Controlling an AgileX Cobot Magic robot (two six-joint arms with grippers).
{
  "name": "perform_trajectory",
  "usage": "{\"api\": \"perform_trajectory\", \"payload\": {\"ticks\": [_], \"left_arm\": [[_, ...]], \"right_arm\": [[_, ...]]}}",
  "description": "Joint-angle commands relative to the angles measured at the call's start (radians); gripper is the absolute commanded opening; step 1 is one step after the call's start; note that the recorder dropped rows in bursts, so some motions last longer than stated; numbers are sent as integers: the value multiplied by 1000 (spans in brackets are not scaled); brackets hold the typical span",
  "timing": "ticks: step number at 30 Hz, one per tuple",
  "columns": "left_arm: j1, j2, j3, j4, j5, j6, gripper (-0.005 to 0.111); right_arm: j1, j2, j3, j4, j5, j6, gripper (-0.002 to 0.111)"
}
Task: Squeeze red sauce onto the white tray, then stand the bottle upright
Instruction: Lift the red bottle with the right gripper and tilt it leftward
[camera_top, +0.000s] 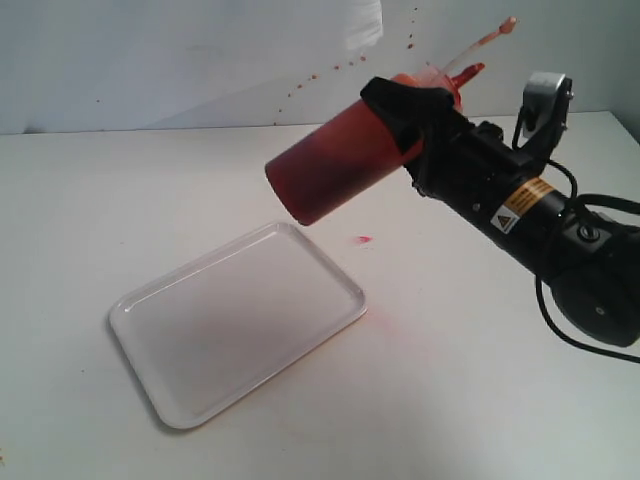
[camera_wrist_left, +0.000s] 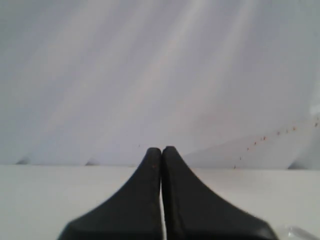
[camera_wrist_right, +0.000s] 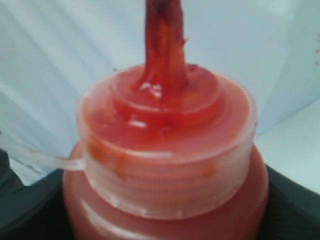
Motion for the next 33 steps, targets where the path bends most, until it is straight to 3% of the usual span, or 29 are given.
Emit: {"api": "perform_trajectory", "payload": {"ticks": [1, 4, 6, 10, 13, 15, 24, 27, 33], "left_arm": [[-4, -3, 5, -18, -181, -134, 0], [-4, -3, 5, -18, -233, -250, 2], [-4, -3, 5, -16, -218, -301, 10], [-4, -3, 0, -16, -225, -325, 41], [-4, -3, -30, -16, -225, -337, 73], [-4, -3, -42, -16, -231, -372, 81], [-4, 14, -33, -16, -250, -707, 82], [-4, 92, -33, -16, -321, -881, 82], [-4, 341, -33, 17, -446, -1049, 82]], "right_arm": [[5, -15, -61, -35, -50, 55, 0], [5, -15, -63, -35, -33, 66, 0], [5, -15, -63, -37, -26, 66, 0], [5, -15, -63, -51, -21, 66, 0], [5, -15, -63, -54, -13, 66, 0], [5, -15, -63, -54, -11, 75, 0], [5, -15, -63, -54, -9, 123, 0], [15, -15, -63, -43, -8, 132, 0], [41, -15, -63, 20, -6, 146, 0]]}}
